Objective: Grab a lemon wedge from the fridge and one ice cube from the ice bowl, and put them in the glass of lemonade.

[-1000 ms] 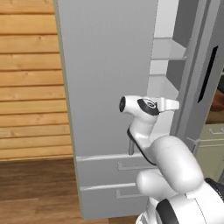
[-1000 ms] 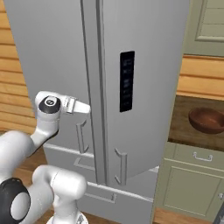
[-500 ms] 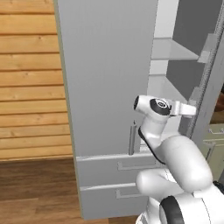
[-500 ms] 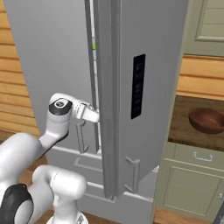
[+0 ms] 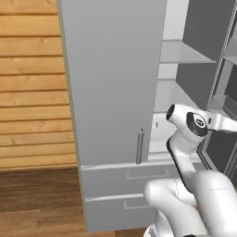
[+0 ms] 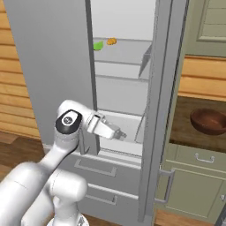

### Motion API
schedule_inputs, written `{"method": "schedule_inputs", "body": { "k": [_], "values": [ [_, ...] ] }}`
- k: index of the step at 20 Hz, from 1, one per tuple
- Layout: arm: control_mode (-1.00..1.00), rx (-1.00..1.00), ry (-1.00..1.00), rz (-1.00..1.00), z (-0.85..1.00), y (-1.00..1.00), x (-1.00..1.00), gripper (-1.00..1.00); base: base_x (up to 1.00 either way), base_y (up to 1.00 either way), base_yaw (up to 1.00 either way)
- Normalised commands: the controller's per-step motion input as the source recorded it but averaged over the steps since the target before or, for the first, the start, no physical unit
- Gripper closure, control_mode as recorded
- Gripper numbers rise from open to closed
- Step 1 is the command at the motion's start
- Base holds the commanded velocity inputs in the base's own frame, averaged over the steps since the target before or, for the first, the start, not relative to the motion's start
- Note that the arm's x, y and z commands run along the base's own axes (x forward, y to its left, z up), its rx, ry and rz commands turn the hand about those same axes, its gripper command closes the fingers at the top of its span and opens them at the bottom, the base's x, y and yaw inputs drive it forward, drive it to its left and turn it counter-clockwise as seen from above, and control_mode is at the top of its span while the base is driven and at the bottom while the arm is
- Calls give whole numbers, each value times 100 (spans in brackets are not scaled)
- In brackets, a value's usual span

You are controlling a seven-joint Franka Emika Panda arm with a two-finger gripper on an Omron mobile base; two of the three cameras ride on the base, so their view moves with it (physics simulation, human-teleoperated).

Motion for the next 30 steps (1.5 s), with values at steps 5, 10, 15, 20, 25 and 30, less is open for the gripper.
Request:
{"method": "schedule_inputs", "body": {
  "k": [5, 10, 15, 20, 25, 30],
  "values": [
    [-100, 15, 4, 52, 0, 99, -21, -100, 0, 0, 0],
    [-100, 21, 11, 63, 0, 91, 0, -100, 0, 0, 0],
    [-100, 35, 31, 62, -14, 82, 3, -100, 0, 0, 0],
    [-100, 45, 8, 57, -100, 89, 9, -100, 0, 0, 0],
    [-100, 22, -1, 2, -65, 94, 98, -100, 0, 0, 0],
    [-100, 13, -1, -5, -72, 14, 71, -100, 0, 0, 0]
  ]
}}
